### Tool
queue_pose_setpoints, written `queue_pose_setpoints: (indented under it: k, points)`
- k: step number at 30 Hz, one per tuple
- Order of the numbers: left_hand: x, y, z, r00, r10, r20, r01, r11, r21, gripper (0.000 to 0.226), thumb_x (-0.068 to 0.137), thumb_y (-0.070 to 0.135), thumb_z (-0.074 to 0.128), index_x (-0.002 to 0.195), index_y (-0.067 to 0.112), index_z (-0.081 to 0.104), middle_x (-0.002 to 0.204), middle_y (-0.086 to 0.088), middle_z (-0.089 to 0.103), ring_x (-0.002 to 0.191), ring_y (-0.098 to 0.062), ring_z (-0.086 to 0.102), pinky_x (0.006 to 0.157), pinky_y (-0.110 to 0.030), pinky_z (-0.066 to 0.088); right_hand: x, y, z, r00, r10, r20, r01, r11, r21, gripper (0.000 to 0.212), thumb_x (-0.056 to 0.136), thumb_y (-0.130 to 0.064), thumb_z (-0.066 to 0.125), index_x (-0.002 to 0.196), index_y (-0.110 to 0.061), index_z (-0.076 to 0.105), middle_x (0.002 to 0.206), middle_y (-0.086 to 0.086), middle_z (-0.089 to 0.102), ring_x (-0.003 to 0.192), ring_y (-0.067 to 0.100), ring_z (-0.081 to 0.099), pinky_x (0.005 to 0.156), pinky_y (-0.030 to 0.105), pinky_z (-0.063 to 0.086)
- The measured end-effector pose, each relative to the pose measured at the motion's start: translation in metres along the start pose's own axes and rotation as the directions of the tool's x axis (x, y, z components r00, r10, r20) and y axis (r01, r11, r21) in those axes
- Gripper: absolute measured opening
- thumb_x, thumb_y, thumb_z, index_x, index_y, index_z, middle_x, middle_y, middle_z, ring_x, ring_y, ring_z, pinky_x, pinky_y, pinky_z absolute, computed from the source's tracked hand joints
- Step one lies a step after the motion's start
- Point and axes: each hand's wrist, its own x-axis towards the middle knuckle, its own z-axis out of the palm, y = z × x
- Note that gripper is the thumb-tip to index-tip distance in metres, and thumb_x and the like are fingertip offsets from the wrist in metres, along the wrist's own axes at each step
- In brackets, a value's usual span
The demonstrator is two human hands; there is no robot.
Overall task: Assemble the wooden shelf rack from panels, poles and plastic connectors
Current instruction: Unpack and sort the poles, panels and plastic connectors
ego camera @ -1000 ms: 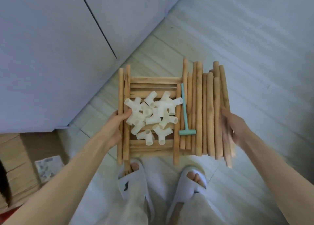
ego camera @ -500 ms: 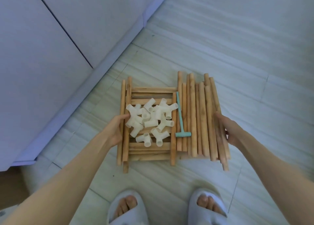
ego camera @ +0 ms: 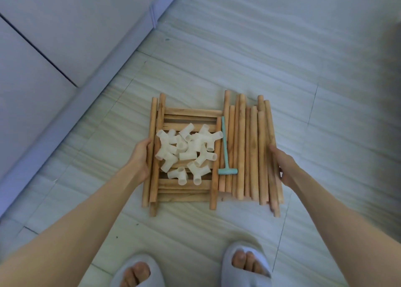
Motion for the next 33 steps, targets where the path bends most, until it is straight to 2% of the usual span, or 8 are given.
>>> queue_pose_setpoints:
  k: [5, 8, 10, 14, 20, 23, 27, 33]
  points:
    - [-0.005, 0.006, 0.014, 0.995, -0.004, 0.104, -0.015, 0.984, 0.177, 0.038, 0.099, 0.042, 0.033, 0.100, 0.020, 0.065, 0.072, 0.004, 0.073, 0.062, -0.009, 0.069, 0.051, -0.023, 0.052, -0.002, -0.013, -0.004, 0.997, -0.079, -0.024, 0.079, 0.997, -0.014, 0.048, 0.093, -0.040, 0.050, 0.129, -0.008, 0.050, 0.125, 0.007, 0.056, 0.101, 0.021, 0.052, 0.088, 0.033, 0.042]
    - [-0.010, 0.001, 0.014, 0.996, 0.034, 0.088, -0.066, 0.915, 0.398, 0.052, 0.099, 0.049, 0.027, 0.140, 0.019, 0.035, 0.135, -0.002, 0.052, 0.117, -0.017, 0.052, 0.096, -0.037, 0.045, -0.011, -0.012, -0.005, 0.987, -0.158, -0.043, 0.147, 0.972, -0.183, 0.041, 0.096, -0.033, 0.042, 0.124, -0.006, 0.052, 0.123, 0.008, 0.056, 0.098, 0.022, 0.052, 0.084, 0.033, 0.040]
    - [-0.019, -0.006, 0.013, 0.991, 0.093, 0.094, -0.128, 0.848, 0.515, 0.056, 0.100, 0.046, 0.026, 0.148, 0.019, 0.016, 0.151, -0.001, 0.029, 0.135, -0.020, 0.032, 0.111, -0.040, 0.028, -0.022, -0.008, -0.001, 0.960, -0.276, -0.057, 0.241, 0.908, -0.343, 0.038, 0.097, -0.032, 0.036, 0.120, -0.007, 0.052, 0.124, 0.010, 0.056, 0.100, 0.023, 0.052, 0.086, 0.034, 0.041]
    - [-0.049, -0.023, -0.001, 0.950, 0.196, 0.244, -0.310, 0.692, 0.652, 0.049, 0.102, 0.028, 0.032, 0.148, 0.018, 0.017, 0.152, 0.003, 0.021, 0.135, -0.008, 0.022, 0.110, -0.026, 0.018, -0.054, 0.009, 0.024, 0.818, -0.572, 0.058, 0.494, 0.649, -0.579, 0.043, 0.098, -0.033, 0.034, 0.130, -0.005, 0.046, 0.133, 0.012, 0.049, 0.120, 0.028, 0.046, 0.102, 0.039, 0.038]
    - [-0.080, -0.025, -0.015, 0.950, 0.191, 0.248, -0.313, 0.573, 0.757, 0.054, 0.097, 0.019, 0.047, 0.146, 0.012, 0.025, 0.145, -0.003, 0.034, 0.133, -0.019, 0.034, 0.105, -0.030, 0.029, -0.070, 0.026, 0.034, 0.846, -0.474, 0.244, 0.474, 0.459, -0.751, 0.054, 0.098, -0.038, 0.037, 0.144, -0.013, 0.028, 0.153, 0.012, 0.019, 0.140, 0.030, 0.020, 0.114, 0.041, 0.023]
    - [-0.084, -0.019, -0.009, 0.904, 0.348, 0.250, -0.374, 0.359, 0.855, 0.067, 0.091, 0.016, 0.057, 0.146, 0.012, 0.020, 0.150, -0.015, 0.024, 0.138, -0.028, 0.024, 0.110, -0.036, 0.024, -0.075, 0.019, 0.023, 0.802, -0.543, 0.250, 0.519, 0.425, -0.741, 0.056, 0.097, -0.034, 0.042, 0.146, -0.012, 0.026, 0.154, 0.011, 0.020, 0.139, 0.028, 0.024, 0.110, 0.037, 0.026]
    - [-0.074, -0.003, 0.010, 0.790, 0.506, 0.346, -0.430, 0.054, 0.901, 0.082, 0.085, 0.031, 0.064, 0.148, 0.020, 0.013, 0.155, -0.014, 0.005, 0.142, -0.032, 0.009, 0.109, -0.048, 0.027, -0.081, 0.004, 0.030, 0.679, -0.658, 0.326, 0.557, 0.172, -0.813, 0.059, 0.093, -0.037, 0.050, 0.144, -0.015, 0.030, 0.152, 0.011, 0.025, 0.139, 0.027, 0.025, 0.111, 0.040, 0.026]
    - [-0.036, 0.000, 0.044, 0.771, 0.440, 0.461, -0.388, -0.250, 0.887, 0.095, 0.077, 0.058, 0.062, 0.149, 0.027, 0.008, 0.156, -0.009, -0.007, 0.143, -0.030, -0.002, 0.111, -0.048, 0.023, -0.070, -0.032, 0.087, 0.506, -0.594, 0.626, 0.649, -0.215, -0.729, 0.078, 0.086, -0.047, 0.057, 0.148, -0.029, 0.014, 0.156, 0.006, 0.013, 0.144, 0.024, 0.007, 0.112, 0.049, 0.023]
